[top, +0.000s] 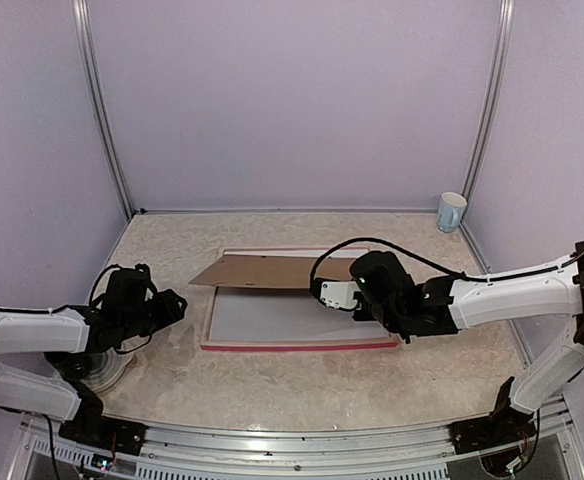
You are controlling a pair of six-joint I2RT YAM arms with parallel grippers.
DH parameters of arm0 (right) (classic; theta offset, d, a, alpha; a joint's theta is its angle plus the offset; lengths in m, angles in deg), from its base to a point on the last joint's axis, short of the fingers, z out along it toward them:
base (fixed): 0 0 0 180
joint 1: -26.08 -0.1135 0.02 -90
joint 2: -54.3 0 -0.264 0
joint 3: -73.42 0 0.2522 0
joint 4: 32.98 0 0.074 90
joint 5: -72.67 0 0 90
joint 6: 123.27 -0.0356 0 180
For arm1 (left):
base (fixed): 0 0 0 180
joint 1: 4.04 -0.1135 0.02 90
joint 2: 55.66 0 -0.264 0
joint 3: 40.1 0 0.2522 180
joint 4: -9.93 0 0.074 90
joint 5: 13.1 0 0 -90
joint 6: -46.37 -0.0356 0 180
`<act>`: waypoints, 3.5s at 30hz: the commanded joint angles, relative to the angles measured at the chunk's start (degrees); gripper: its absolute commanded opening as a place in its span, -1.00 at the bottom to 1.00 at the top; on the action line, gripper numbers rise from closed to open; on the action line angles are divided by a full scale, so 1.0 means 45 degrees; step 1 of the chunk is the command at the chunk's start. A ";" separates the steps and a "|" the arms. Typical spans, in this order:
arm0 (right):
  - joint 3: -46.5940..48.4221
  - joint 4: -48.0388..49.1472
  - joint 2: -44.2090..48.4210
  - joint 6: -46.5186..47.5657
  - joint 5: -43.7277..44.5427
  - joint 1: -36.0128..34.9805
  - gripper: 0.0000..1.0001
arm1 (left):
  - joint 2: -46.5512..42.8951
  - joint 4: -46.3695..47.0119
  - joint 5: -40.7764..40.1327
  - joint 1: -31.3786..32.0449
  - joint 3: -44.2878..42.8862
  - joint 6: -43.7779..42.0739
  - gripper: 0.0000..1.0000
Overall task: Put the photo into the frame
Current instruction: Place the backboard on the frame body.
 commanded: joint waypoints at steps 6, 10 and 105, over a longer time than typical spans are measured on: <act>0.0033 0.0523 -0.0050 -0.0495 0.0588 0.0183 -0.39 | 0.0033 0.0265 0.0009 -0.0068 0.0203 -0.0018 0.30; 0.0074 0.0050 -0.0127 -0.0887 0.0620 0.0192 -0.34 | 0.0054 0.0304 0.0040 -0.0063 0.0215 0.0000 0.29; 0.1886 -0.6026 -0.3182 -0.5924 -0.1664 0.0174 0.05 | -0.0461 0.0286 0.0514 -0.0010 0.0505 0.0258 0.29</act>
